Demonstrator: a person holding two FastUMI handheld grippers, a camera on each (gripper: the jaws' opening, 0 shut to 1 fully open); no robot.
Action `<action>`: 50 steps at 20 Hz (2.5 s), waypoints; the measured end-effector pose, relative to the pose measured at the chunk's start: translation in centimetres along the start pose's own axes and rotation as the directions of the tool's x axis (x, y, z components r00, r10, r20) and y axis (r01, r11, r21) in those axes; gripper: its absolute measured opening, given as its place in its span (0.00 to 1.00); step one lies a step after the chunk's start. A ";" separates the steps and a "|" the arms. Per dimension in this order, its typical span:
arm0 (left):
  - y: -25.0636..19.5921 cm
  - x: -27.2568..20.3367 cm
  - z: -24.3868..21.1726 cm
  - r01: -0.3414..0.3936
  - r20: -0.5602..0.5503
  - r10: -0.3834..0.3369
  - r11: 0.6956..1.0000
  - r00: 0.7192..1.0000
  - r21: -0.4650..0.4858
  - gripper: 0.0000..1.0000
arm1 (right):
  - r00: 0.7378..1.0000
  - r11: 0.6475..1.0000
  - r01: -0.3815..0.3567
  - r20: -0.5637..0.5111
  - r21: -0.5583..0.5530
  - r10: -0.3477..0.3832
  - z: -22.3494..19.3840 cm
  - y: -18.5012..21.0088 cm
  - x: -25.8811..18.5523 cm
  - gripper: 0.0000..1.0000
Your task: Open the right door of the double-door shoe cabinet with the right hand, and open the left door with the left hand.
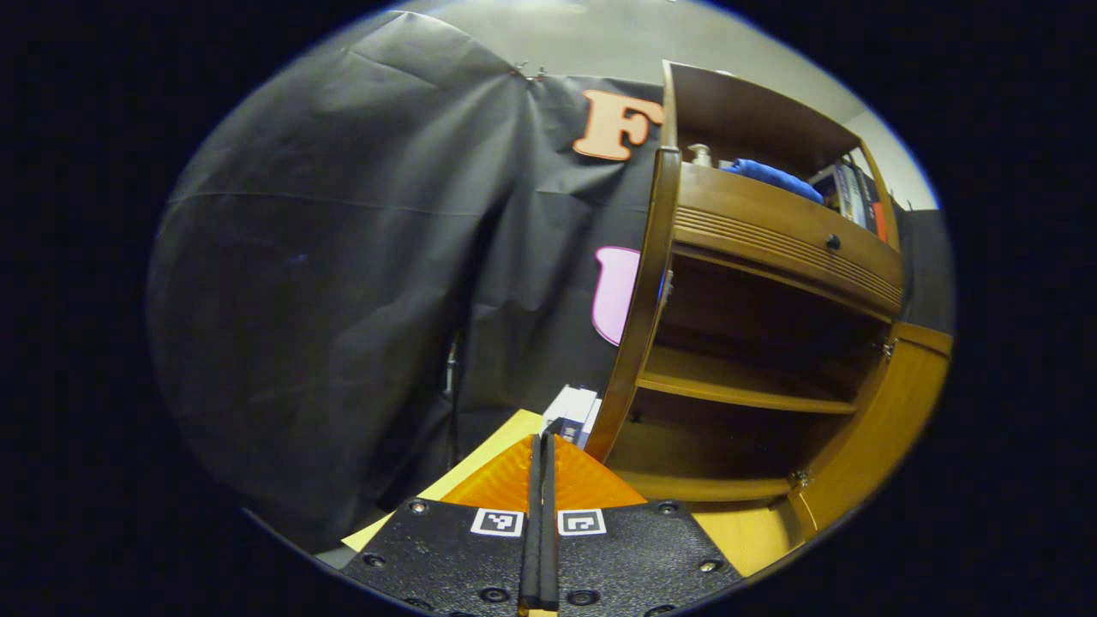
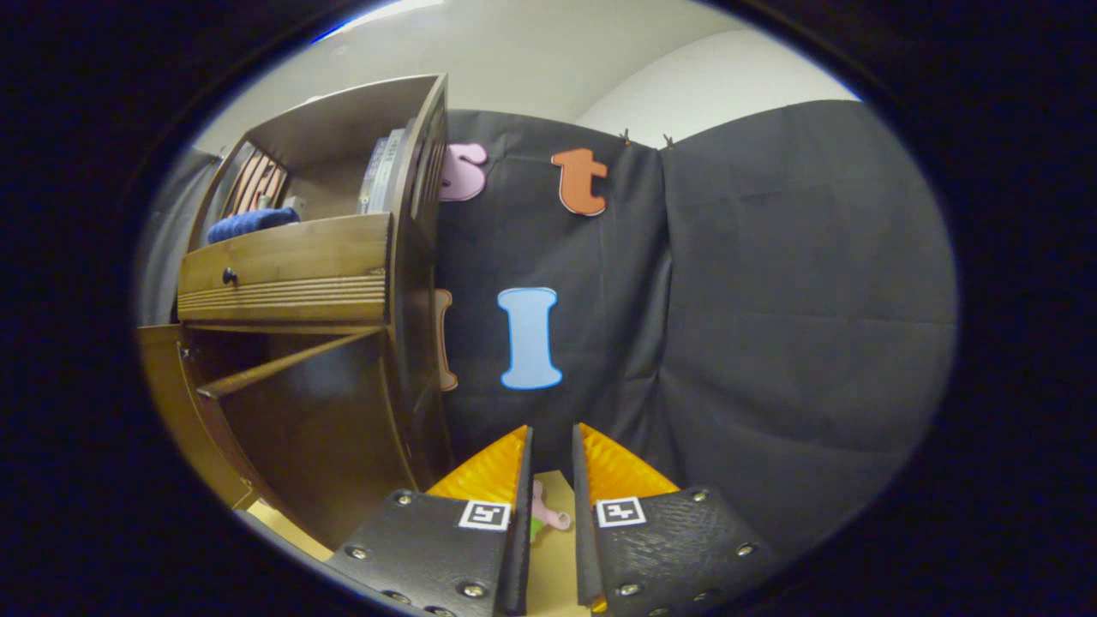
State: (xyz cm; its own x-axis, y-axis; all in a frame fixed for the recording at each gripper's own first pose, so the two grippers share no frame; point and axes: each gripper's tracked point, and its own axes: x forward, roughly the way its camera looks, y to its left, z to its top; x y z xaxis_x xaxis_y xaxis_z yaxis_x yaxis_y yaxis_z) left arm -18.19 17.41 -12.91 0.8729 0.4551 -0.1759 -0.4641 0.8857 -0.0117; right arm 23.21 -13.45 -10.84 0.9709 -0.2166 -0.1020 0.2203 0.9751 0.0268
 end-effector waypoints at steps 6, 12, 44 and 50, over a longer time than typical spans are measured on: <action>0.4 -2.9 8.3 -0.147 0.131 0.140 0.988 0.981 0.047 0.01 | 0.997 1.000 -0.025 0.070 0.009 0.024 4.9 1.9 -0.2 0.22; -5.5 -3.6 18.4 -0.116 0.266 0.087 0.989 0.960 0.093 0.01 | 0.985 0.995 -0.093 0.140 -0.047 0.099 8.7 5.5 -2.1 0.22; -42.9 -2.0 6.1 0.636 0.034 -0.672 0.715 0.740 0.290 0.99 | 0.910 0.905 -0.409 -0.024 0.119 0.414 0.9 25.3 -8.1 0.96; -42.8 -1.6 6.5 0.638 0.037 -0.672 0.718 0.740 0.277 0.99 | 0.919 0.915 -0.393 0.004 0.092 0.394 1.4 24.7 -7.9 1.00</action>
State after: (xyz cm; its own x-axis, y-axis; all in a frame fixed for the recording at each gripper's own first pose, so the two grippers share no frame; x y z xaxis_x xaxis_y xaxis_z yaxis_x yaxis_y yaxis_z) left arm 1.27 -20.58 -5.76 0.9632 -0.2547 -0.0856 0.2653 0.9521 0.1521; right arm 21.08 12.28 -7.93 0.9795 0.1852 -0.0796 -0.1713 0.9728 0.1558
